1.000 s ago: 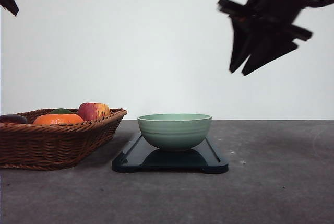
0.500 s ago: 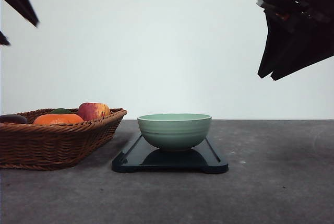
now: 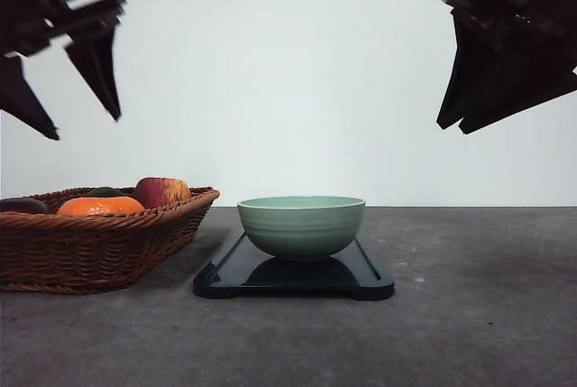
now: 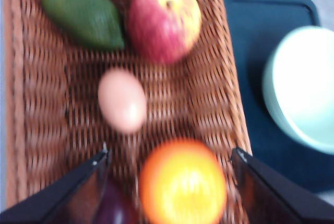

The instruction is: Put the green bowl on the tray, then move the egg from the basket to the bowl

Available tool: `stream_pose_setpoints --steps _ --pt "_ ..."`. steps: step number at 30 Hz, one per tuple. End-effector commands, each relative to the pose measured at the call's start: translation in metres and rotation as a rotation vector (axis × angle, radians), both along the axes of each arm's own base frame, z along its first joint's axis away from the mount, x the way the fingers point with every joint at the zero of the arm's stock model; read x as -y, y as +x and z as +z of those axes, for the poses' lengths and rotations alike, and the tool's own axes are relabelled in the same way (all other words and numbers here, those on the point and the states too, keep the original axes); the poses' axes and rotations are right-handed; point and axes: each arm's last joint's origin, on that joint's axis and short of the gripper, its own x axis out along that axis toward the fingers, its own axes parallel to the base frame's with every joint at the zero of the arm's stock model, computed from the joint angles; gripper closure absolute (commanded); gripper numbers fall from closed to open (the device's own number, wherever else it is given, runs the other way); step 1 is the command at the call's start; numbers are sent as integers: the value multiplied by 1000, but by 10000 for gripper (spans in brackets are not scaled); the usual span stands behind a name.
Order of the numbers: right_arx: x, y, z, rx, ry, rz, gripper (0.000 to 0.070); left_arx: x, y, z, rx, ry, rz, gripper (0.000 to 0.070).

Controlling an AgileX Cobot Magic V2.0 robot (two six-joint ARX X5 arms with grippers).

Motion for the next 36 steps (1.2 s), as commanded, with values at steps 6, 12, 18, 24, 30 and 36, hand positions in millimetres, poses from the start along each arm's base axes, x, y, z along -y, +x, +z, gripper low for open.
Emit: stream_pose_setpoints --steps 6,12,18,24,30,36 --pt "-2 1 -1 9 -7 18 531 11 41 -8 -27 81 52 227" --pt "-2 1 -1 10 -7 19 531 14 55 -30 -92 121 78 227" --pt "-2 1 -1 10 -7 18 531 15 61 -49 -159 141 73 227" --pt "-2 1 -1 10 -7 18 531 18 70 -63 -165 142 73 227" --pt "-2 1 -1 8 -7 18 531 18 73 -75 -198 153 73 228" --pt "-2 1 -1 7 -8 18 531 19 77 -84 -209 156 72 230"
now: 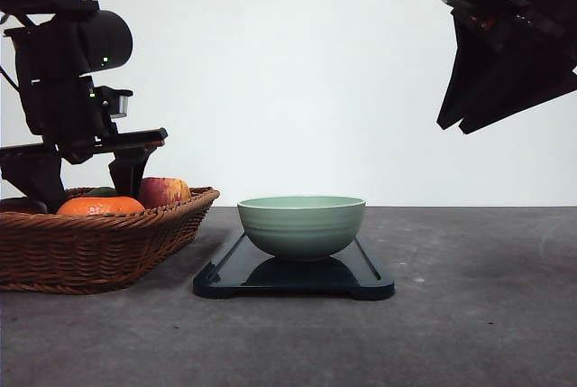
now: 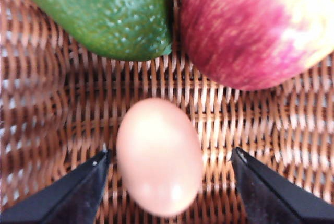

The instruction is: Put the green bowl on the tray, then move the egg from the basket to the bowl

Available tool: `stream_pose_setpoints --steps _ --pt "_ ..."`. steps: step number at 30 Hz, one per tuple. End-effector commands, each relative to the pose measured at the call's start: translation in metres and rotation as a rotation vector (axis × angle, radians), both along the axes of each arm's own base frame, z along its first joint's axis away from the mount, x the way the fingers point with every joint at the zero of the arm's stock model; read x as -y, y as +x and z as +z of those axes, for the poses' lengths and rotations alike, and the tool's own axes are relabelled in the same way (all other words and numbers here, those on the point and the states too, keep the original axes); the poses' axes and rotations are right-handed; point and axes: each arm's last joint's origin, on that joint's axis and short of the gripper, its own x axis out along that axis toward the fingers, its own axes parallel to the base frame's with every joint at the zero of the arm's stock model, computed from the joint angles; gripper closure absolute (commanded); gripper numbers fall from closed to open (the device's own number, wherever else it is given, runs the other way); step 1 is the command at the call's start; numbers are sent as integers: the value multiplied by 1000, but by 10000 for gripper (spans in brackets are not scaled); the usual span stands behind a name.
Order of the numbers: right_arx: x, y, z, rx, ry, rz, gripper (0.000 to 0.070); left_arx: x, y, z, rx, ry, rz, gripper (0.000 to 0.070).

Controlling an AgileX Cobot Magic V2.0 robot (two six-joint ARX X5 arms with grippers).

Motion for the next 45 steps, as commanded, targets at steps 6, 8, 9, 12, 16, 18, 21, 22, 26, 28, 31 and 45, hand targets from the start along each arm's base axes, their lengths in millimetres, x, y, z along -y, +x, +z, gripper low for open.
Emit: stream_pose_setpoints --steps 6,8,9,12,16,18,21,22,26,28,31,45 --pt "-2 1 -1 -5 -7 13 531 3 8 -4 7 2 6 443" --pt "-2 1 -1 -5 -7 12 531 3 7 -4 5 2 6 450" --pt "-2 1 -1 -5 -7 12 531 3 7 -4 4 2 6 450" --pt "-2 1 -1 -5 -7 12 531 3 7 -4 3 3 6 450" --pt "-2 1 -1 -5 -7 12 531 3 6 -2 0 3 6 450" --pt "-2 1 -1 -5 -7 12 531 2 4 2 3 3 6 449" --pt "-2 1 -1 -5 -7 13 531 1 -1 15 24 -3 6 449" --pt "-2 1 -1 -5 -7 12 531 0 -4 21 35 -5 6 449" --pt "-2 1 -1 -3 -7 12 531 -2 -16 46 88 -18 6 449" --pt "-2 1 -1 -3 -6 13 531 -4 -23 60 113 -24 6 449" --pt "-2 1 -1 -2 -6 12 531 -6 -35 78 147 -40 0 449" --pt "-2 1 -1 -1 -5 13 531 43 -56 132 497 -220 -239 448"
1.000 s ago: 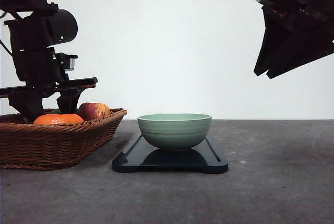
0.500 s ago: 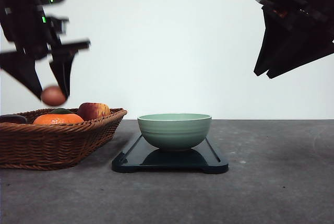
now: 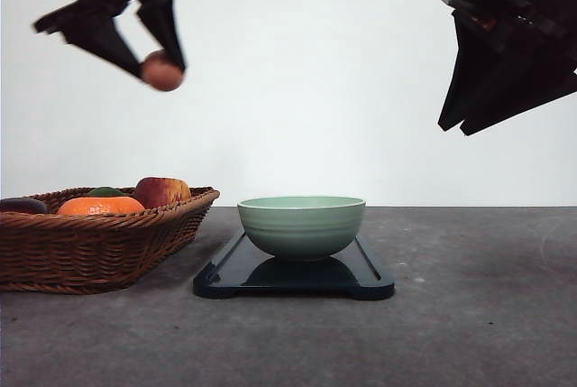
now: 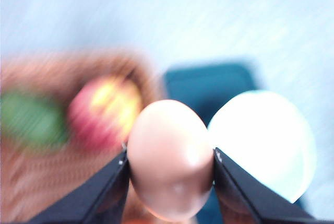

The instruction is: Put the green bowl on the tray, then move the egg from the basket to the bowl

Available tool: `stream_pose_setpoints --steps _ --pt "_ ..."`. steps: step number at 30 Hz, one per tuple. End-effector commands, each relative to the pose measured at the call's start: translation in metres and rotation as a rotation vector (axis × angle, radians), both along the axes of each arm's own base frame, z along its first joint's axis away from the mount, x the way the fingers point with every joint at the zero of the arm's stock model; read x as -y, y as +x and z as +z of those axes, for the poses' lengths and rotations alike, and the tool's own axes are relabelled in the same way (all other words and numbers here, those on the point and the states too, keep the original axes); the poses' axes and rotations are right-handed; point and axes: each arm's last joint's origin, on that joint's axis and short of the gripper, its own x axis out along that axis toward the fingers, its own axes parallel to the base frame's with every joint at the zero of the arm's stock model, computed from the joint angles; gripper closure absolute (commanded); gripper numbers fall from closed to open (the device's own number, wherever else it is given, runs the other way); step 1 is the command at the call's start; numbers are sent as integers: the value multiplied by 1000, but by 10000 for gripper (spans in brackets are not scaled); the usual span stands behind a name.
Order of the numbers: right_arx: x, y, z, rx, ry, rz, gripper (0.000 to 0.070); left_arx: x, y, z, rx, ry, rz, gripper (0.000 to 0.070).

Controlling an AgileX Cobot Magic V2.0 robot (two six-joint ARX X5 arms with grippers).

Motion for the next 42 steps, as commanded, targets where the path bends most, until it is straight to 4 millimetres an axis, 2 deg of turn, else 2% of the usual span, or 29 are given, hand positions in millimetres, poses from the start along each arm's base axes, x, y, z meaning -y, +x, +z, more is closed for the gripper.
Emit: stream_pose_setpoints --steps 1,8,20,32,42 --pt "-2 1 0 6 -2 13 531 11 3 6 52 -12 -39 448" --pt "-2 1 -1 6 -2 13 531 47 6 -3 107 -26 -134 448" --pt "-2 1 -1 6 -2 13 531 97 20 -56 52 26 -244 448" --pt "-2 1 -1 6 -2 13 531 124 29 -103 -12 73 -279 448" --pt "-2 1 -1 5 -3 13 531 133 33 -137 -80 132 -274 448"
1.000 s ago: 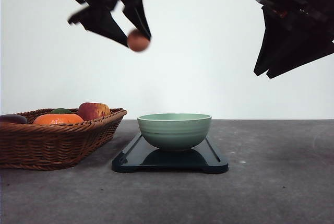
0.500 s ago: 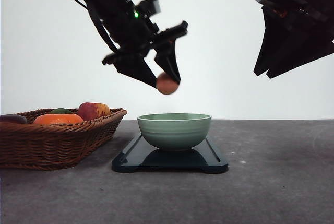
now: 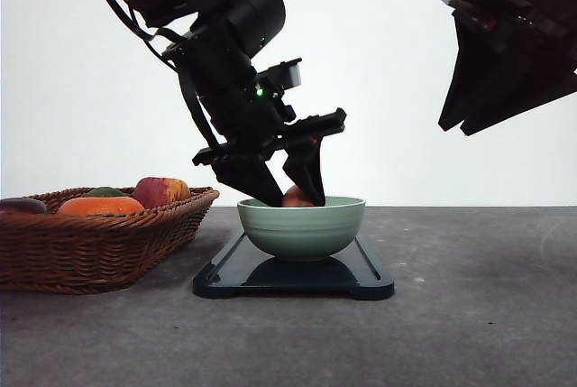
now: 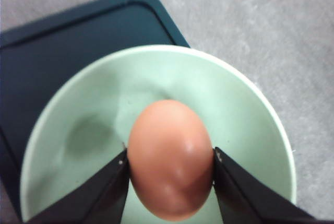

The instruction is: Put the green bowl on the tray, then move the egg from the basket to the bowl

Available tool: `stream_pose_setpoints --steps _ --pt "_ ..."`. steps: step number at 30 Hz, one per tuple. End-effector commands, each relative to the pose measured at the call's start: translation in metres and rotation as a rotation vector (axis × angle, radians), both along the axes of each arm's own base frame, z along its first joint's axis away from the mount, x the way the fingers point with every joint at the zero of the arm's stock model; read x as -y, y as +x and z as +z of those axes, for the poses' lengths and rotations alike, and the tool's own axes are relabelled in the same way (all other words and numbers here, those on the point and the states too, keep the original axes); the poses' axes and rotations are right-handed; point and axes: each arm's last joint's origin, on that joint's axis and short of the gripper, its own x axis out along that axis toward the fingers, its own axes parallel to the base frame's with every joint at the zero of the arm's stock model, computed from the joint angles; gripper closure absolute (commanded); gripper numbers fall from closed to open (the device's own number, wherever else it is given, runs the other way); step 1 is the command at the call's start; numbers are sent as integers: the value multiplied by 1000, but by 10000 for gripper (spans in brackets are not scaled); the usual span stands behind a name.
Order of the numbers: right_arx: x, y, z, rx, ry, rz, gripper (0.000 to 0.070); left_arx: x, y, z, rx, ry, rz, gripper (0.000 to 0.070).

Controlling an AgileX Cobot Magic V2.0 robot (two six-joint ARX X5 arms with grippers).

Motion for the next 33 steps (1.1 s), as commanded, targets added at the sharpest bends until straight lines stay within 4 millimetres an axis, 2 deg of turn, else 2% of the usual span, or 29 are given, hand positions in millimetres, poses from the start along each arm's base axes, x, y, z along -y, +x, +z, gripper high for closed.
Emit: stream_pose_setpoints --steps 1,5,13,27,33 --pt "-2 1 -1 5 -2 13 531 7 4 -5 6 8 -13 448" --pt "-2 1 -1 3 -3 13 531 8 3 -7 1 13 -14 443" --pt "-2 1 -1 -1 -5 13 531 11 0 -7 -2 14 -24 381" --pt "-2 1 -1 -1 -5 13 531 12 0 -6 -4 6 -25 381" --pt "-2 1 -1 -5 -7 13 531 12 -1 10 -64 52 -29 381"
